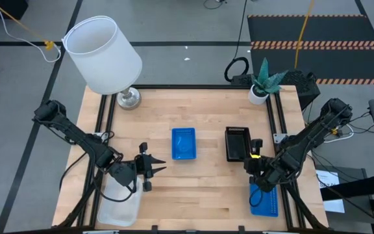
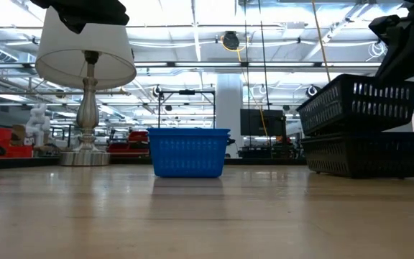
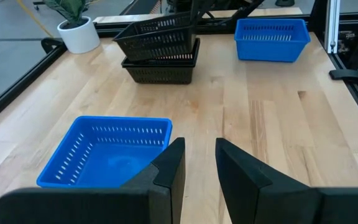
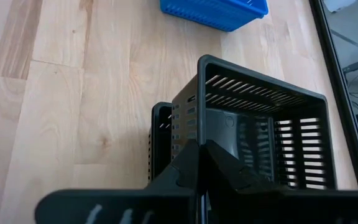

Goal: Stack baskets by color
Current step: Stack the bottom black bin on the top black bin

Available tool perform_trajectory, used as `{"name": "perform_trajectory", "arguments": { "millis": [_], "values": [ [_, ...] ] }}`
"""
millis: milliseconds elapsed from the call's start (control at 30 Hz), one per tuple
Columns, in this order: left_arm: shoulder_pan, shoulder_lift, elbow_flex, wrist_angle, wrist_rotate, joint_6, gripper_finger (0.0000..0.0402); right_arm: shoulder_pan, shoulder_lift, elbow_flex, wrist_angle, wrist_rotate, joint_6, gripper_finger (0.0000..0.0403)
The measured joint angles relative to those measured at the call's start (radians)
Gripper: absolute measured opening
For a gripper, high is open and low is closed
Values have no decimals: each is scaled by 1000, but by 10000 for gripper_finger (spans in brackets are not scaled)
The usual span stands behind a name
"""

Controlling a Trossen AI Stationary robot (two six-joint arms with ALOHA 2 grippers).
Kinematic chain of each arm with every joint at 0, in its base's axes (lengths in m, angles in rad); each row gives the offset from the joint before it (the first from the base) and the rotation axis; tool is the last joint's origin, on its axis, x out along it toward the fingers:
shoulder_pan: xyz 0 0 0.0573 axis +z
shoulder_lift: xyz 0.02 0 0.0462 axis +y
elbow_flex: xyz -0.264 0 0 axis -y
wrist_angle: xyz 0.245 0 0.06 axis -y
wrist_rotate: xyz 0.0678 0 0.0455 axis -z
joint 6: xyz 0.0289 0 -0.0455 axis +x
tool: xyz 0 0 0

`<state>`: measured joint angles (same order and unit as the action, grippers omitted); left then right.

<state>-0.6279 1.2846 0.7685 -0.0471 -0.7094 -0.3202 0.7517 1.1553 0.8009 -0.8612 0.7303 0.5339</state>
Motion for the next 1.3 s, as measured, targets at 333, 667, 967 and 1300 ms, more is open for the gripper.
{"name": "perform_trajectory", "arguments": {
  "millis": [333, 667, 967, 1300],
  "values": [
    [0, 0, 0, 0, 0, 0, 93, 0, 0, 0, -4, -1, 3, 6],
    [0, 0, 0, 0, 0, -1, 93, 0, 1, -61, 44, -2, 13, 8],
    [0, 0, 0, 0, 0, -1, 93, 0, 1, -64, 48, -2, 22, 38],
    [0, 0, 0, 0, 0, -1, 93, 0, 1, -64, 76, -2, 23, 112]
  ]
}}
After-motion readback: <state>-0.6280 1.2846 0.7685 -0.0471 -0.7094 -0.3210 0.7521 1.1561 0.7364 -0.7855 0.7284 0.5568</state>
